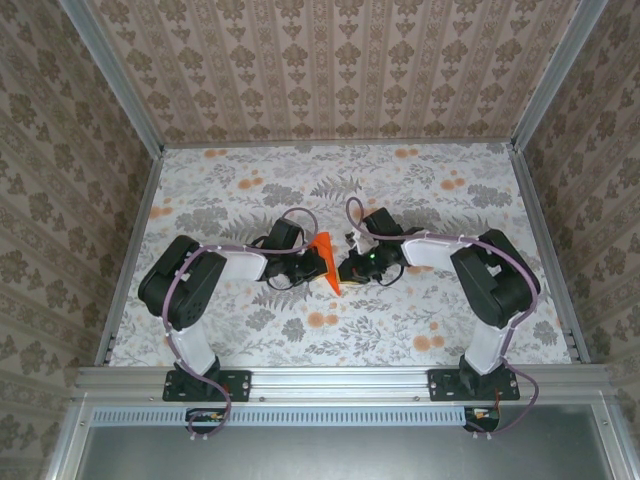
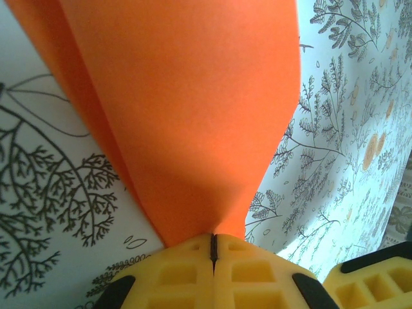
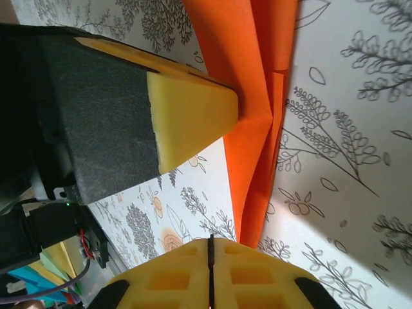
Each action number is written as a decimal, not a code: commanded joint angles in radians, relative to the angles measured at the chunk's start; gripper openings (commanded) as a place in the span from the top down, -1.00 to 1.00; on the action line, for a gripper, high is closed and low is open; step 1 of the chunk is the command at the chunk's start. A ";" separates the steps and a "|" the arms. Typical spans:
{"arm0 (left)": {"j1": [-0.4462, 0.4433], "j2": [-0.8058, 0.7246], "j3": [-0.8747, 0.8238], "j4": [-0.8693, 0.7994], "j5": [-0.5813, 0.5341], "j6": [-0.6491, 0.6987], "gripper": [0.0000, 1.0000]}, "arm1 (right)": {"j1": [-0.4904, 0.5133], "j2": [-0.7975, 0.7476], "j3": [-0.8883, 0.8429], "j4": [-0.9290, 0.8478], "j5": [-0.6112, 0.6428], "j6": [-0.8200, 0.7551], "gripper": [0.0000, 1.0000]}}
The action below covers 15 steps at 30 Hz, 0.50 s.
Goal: Fold a paper plane with a square sheet of paper (pick it up from the middle)
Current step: Fold the wing for the fifth time at the center of the table.
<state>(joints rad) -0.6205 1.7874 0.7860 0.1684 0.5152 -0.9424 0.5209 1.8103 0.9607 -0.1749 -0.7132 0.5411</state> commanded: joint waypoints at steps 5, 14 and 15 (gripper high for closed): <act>-0.005 0.034 -0.020 -0.076 -0.053 -0.008 0.96 | 0.031 0.082 0.052 0.031 -0.037 0.033 0.85; -0.005 0.036 -0.007 -0.081 -0.054 -0.009 0.96 | 0.039 0.110 0.039 0.001 -0.020 0.016 0.87; -0.005 0.039 -0.007 -0.080 -0.055 -0.009 0.96 | 0.039 0.113 0.039 -0.003 -0.020 0.013 0.87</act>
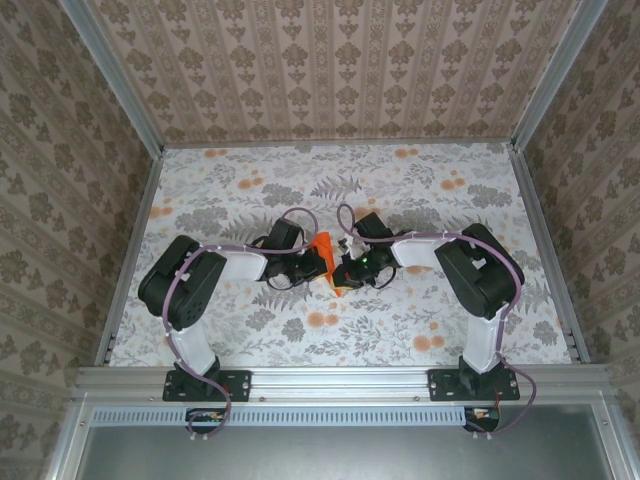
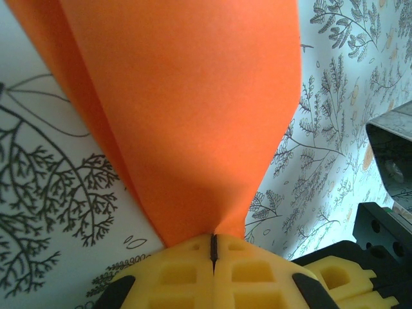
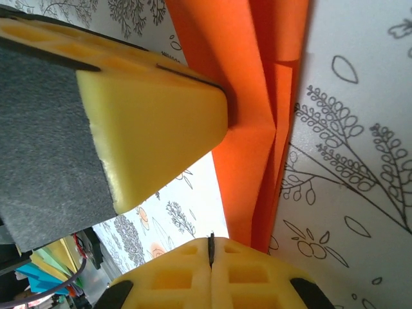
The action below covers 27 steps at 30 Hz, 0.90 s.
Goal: Fold a paper plane with a square sheet of paper (pick it up from the middle)
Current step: Fold the wing for the fifth time at the center of the table.
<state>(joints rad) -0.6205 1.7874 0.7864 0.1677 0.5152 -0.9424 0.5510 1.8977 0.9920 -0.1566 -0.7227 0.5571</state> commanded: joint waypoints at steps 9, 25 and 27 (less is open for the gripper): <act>-0.005 0.049 -0.010 -0.083 -0.060 -0.013 0.96 | 0.016 0.062 0.014 -0.046 -0.008 -0.024 0.86; 0.002 0.084 0.004 -0.211 -0.144 -0.013 1.00 | 0.024 0.000 -0.095 -0.131 0.000 -0.097 1.00; 0.005 0.084 0.002 -0.215 -0.144 -0.013 1.00 | 0.023 -0.018 -0.125 -0.139 0.003 -0.098 1.00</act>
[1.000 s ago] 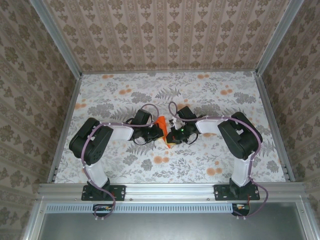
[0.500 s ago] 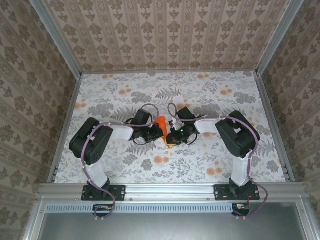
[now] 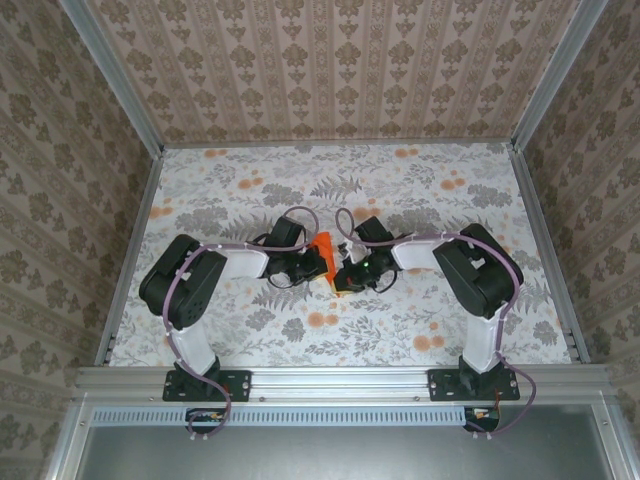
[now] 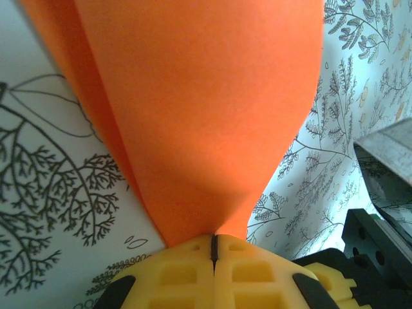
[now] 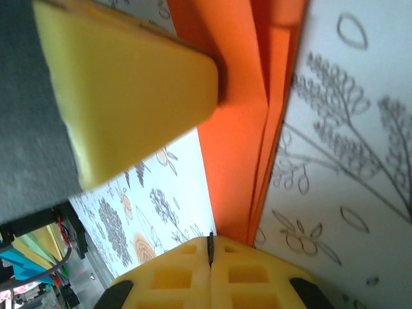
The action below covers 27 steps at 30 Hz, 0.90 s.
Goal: Fold a paper plane with a square sheet of paper (pick it up from the middle)
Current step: Fold the wing for the fifth time at the center of the table.
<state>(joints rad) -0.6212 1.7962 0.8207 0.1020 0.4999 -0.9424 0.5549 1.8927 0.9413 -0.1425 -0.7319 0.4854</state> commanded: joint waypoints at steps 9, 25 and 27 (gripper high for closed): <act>0.003 0.069 -0.023 -0.090 -0.071 -0.001 1.00 | 0.014 -0.147 -0.105 -0.131 0.036 0.007 0.98; -0.014 0.033 0.022 -0.049 -0.004 0.023 1.00 | 0.023 -0.043 0.033 0.032 0.104 0.094 1.00; -0.014 0.024 0.032 -0.044 0.007 0.034 1.00 | 0.023 -0.027 0.035 0.020 0.112 0.082 1.00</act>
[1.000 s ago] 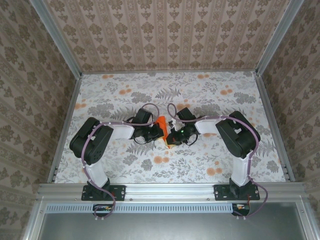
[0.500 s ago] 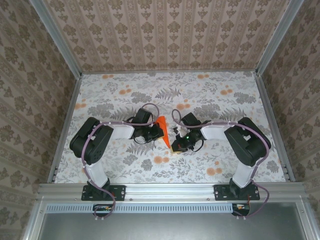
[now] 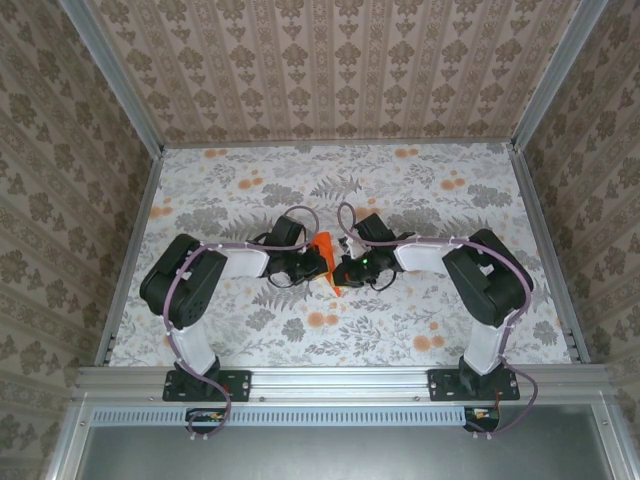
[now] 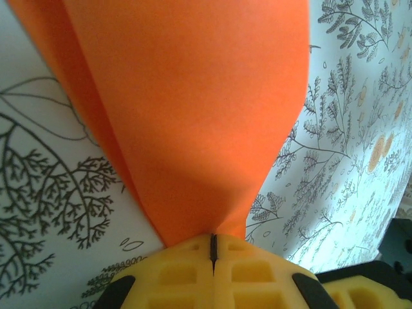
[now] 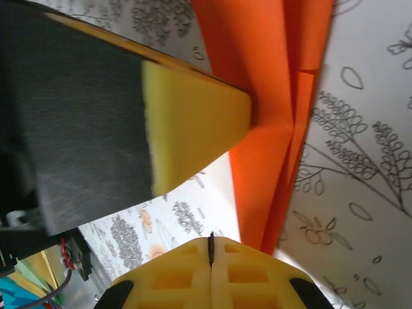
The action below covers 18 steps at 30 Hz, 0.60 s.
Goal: Fold a paper plane with a square sheet of paper (pick it up from the middle)
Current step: Fold the wing for the fifth time at the center of the table.
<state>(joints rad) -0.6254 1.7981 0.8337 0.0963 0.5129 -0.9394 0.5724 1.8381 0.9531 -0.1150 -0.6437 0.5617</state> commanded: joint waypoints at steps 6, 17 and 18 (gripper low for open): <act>-0.003 -0.030 0.069 -0.062 0.016 0.140 0.84 | 0.006 0.068 0.033 -0.088 0.084 -0.048 1.00; 0.018 -0.075 0.073 -0.080 0.017 0.386 0.65 | 0.004 0.081 0.039 -0.169 0.087 -0.110 1.00; 0.018 -0.071 0.071 -0.071 0.021 0.394 0.65 | 0.004 0.082 0.040 -0.171 0.084 -0.113 1.00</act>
<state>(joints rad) -0.6132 1.7435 0.8921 0.0334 0.5167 -0.6361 0.5743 1.8805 0.9928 -0.1921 -0.6052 0.4805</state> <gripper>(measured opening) 0.172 0.061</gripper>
